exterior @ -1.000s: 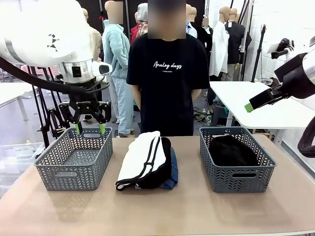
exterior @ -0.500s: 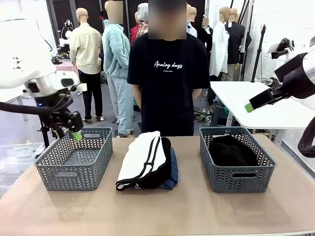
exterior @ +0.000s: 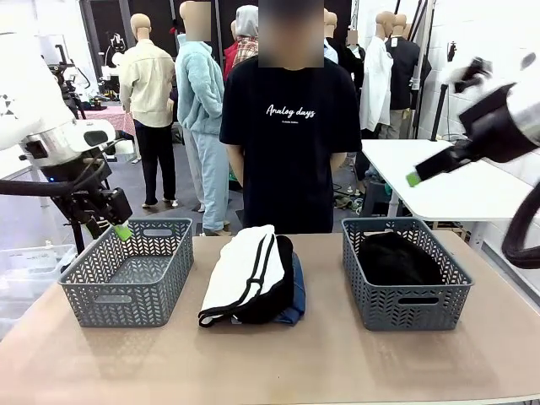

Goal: Sort the tops and bottoms.
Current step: Lift clothes from the center of the table with your right hand.

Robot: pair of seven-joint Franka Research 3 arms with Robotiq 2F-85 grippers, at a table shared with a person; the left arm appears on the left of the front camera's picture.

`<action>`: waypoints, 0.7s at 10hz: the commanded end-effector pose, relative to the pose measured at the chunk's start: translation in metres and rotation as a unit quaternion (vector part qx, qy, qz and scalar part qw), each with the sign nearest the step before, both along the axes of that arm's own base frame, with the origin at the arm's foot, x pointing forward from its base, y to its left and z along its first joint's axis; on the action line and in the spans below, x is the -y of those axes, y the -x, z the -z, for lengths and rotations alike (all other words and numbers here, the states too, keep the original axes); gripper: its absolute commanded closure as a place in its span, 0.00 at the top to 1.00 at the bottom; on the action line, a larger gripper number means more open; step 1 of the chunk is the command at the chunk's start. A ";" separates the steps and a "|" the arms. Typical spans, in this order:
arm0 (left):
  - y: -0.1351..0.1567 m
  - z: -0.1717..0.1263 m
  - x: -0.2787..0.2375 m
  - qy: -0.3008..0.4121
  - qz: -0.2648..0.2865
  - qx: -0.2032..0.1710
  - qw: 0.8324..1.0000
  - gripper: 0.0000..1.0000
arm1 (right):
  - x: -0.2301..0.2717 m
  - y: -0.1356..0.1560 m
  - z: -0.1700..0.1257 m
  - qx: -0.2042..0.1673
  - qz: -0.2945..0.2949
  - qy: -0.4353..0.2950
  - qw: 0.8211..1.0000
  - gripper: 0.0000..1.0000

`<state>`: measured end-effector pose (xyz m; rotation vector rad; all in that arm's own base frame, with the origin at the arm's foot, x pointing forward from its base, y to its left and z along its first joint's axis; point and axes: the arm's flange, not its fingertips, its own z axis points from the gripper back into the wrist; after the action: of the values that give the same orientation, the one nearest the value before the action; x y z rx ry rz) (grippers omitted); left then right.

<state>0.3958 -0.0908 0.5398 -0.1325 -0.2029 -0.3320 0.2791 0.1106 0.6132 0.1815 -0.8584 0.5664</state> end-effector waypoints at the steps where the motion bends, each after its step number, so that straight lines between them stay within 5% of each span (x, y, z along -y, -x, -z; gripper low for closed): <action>1: -0.003 0.003 -0.001 -0.008 0.002 0.000 1.000 0.72 | -0.068 -0.056 -0.005 0.002 -0.074 0.010 0.997 1.00; 3: -0.003 0.003 -0.001 -0.008 0.002 0.000 1.000 0.72 | -0.117 -0.108 0.004 -0.012 -0.101 0.013 0.995 1.00; 7: -0.003 0.003 -0.001 -0.008 0.002 0.000 1.000 0.72 | -0.191 -0.177 0.068 -0.053 -0.138 0.047 0.988 1.00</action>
<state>0.3984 -0.0929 0.5363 -0.1276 -0.1940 -0.3340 0.4476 0.2963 0.5435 0.2180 -0.7164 0.8110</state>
